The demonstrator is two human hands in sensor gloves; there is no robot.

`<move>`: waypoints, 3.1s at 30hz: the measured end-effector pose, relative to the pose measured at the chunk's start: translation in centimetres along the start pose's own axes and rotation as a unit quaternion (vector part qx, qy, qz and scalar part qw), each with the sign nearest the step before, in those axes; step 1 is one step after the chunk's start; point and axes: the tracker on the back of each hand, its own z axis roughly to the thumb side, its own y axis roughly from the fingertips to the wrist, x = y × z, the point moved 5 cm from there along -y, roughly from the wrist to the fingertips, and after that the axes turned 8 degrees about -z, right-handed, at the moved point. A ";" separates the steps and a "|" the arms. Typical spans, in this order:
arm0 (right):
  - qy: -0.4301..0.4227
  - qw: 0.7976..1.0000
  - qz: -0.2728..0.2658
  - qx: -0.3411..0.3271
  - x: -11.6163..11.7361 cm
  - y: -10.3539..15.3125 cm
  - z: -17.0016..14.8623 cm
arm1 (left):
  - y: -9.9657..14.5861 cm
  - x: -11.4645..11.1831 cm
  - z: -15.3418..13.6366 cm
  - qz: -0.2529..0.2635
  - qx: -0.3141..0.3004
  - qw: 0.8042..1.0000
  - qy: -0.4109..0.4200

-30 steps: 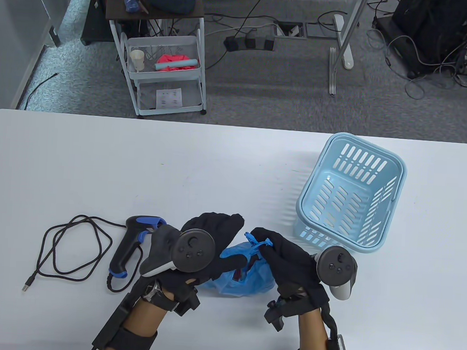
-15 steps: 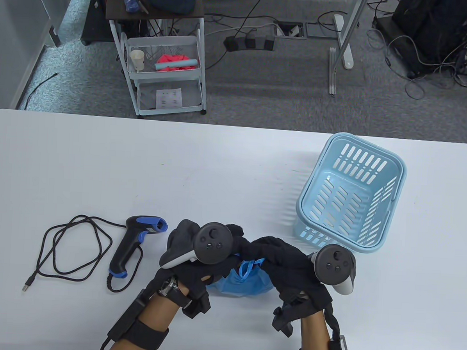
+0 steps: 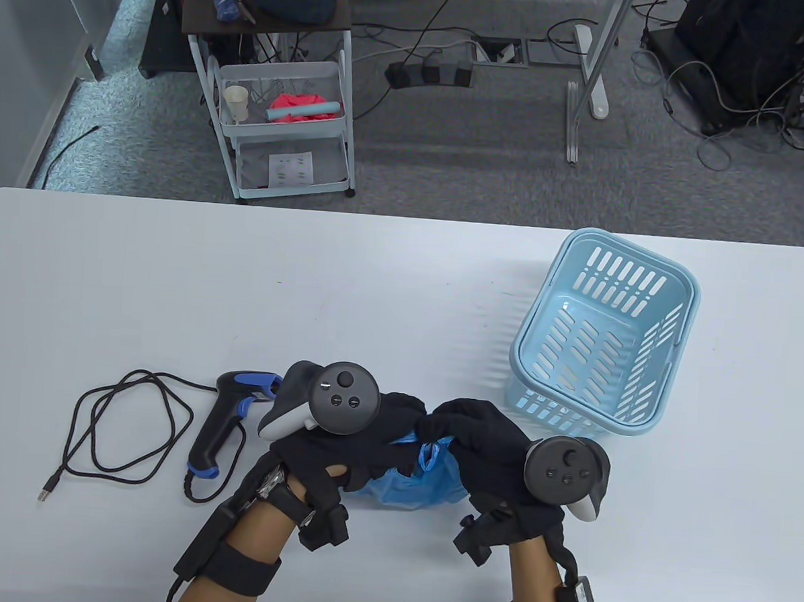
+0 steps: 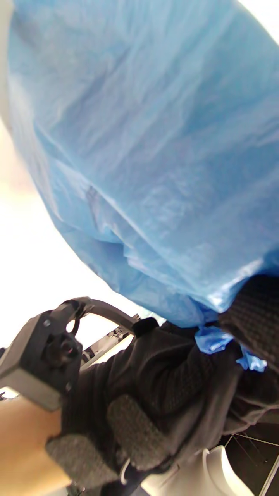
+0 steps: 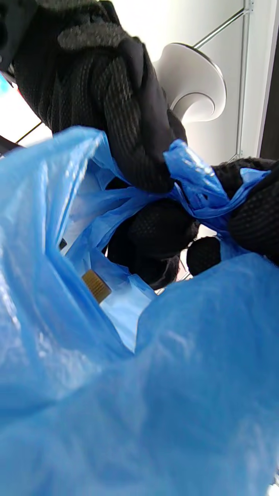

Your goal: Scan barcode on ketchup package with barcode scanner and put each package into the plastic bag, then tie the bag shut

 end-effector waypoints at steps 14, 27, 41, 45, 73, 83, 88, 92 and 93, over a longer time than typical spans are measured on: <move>0.029 0.999 -0.024 -0.005 -0.3 0.1 0.4 | -0.2 0.1 -0.1 0.032 -0.012 0.998 0.054; 0.009 1.000 -0.028 0.001 -0.3 0.1 0.2 | -0.1 0.3 -0.2 0.033 -0.018 0.997 0.065; -0.010 0.999 -0.038 0.006 -0.4 0.2 0.3 | 0.6 0.9 1.6 0.159 0.074 0.975 -0.138; -0.013 0.999 -0.043 0.003 -0.4 0.2 0.4 | 0.6 1.0 2.5 0.189 0.107 0.947 -0.239; -0.014 1.000 -0.011 0.004 -0.2 0.1 -0.2 | 0.8 1.6 0.2 0.138 0.052 0.989 -0.009; -0.018 1.000 -0.022 0.014 -0.2 0.1 -0.5 | 1.4 2.1 0.5 0.141 0.023 0.990 0.016; -0.004 1.000 -0.026 0.013 -0.3 0.1 -0.5 | 1.5 2.2 0.9 0.162 0.032 0.986 0.004; 0.005 1.000 -0.028 0.010 -0.4 0.1 -0.5 | 1.7 2.2 1.4 0.174 0.033 0.984 -0.012; 0.005 1.000 -0.029 0.009 -0.5 0.1 -0.5 | 1.8 2.2 1.5 0.175 0.033 0.984 -0.014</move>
